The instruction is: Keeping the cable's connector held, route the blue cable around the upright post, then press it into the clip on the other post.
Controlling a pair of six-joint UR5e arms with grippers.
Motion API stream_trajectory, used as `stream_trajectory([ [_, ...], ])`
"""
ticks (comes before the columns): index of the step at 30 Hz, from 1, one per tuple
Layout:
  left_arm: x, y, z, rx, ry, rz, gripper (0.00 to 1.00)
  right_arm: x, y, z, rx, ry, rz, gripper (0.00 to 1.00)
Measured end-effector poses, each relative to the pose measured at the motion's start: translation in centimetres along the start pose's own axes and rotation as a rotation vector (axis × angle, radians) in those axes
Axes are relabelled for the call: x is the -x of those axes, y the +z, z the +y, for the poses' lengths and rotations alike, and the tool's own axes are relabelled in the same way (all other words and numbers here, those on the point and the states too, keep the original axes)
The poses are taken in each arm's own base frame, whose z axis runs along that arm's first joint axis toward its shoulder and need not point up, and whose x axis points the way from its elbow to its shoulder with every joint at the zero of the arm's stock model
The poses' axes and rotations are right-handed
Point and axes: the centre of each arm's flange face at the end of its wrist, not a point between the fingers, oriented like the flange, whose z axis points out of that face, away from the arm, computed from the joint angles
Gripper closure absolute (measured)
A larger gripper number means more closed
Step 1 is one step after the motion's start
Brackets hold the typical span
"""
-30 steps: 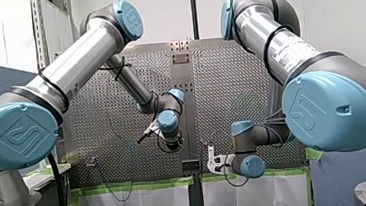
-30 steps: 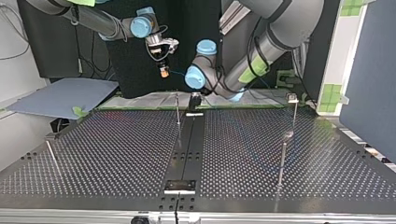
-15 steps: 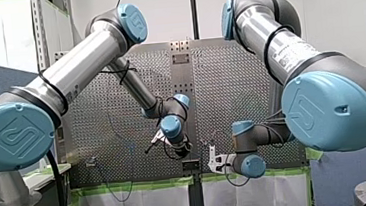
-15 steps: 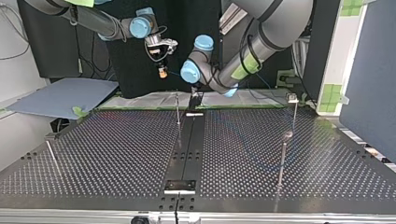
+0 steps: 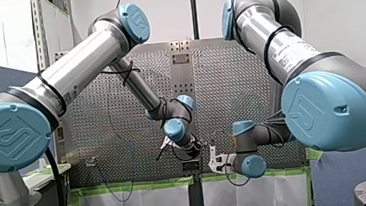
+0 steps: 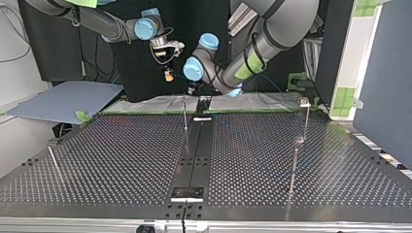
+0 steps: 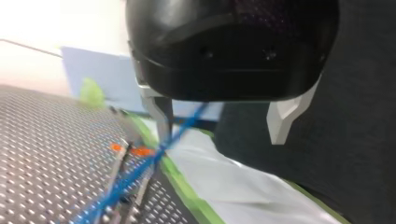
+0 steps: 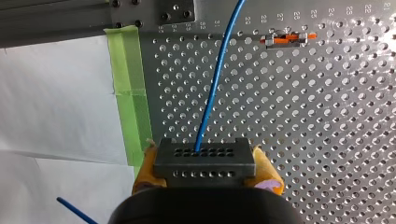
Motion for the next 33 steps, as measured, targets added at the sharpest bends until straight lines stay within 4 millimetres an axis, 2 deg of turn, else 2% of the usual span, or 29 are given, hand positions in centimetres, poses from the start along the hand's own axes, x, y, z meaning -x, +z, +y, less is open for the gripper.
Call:
stream_trajectory([
  [8, 0.2, 0.0, -0.5, 0.008, -0.065, -0.018, 0.00, 0.0, 0.1, 0.0, 0.000, -0.001, 0.003, 1.00],
  [18, 0.5, -0.1, -0.9, 0.031, -0.067, -0.040, 0.00, -0.1, 0.1, 0.0, -0.002, -0.001, 0.003, 1.00],
  [20, 0.6, 0.0, -1.0, 0.031, -0.066, -0.049, 0.09, -0.1, 0.1, 0.0, -0.002, -0.001, 0.003, 1.00],
  [21, 0.6, 0.0, -1.1, 0.032, -0.066, -0.052, 0.09, -0.1, 0.1, 0.0, -0.002, -0.001, 0.003, 1.00],
  [23, 0.7, -0.1, -1.2, 0.037, -0.066, -0.056, 0.24, -0.1, 0.1, 0.0, -0.002, -0.001, 0.003, 1.00],
  [24, 0.7, -0.1, -1.2, 0.042, -0.066, -0.056, 0.24, -0.1, 0.1, 0.0, -0.002, -0.001, 0.003, 1.00],
  [26, 0.7, -0.1, -1.2, 0.056, -0.065, -0.054, 0.42, -0.1, 0.1, 0.0, -0.002, -0.001, 0.003, 1.00],
  [27, 0.7, -0.2, -1.2, 0.063, -0.065, -0.052, 0.42, -0.1, 0.1, 0.0, -0.002, -0.001, 0.004, 1.00],
  [29, 0.6, -0.3, -1.2, 0.080, -0.064, -0.048, 0.64, -0.1, 0.1, 0.0, -0.002, -0.001, 0.004, 1.00],
  [30, 0.6, -0.3, -1.1, 0.087, -0.063, -0.047, 0.64, -0.1, 0.1, 0.0, -0.002, -0.001, 0.005, 1.00],
  [32, 0.5, -0.4, -1.0, 0.105, -0.063, -0.042, 0.78, -0.1, 0.1, 0.0, -0.002, -0.002, 0.005, 1.00],
  [33, 0.5, -0.4, -1.0, 0.113, -0.063, -0.040, 0.78, -0.1, 0.2, 0.0, -0.002, -0.002, 0.005, 1.00],
])
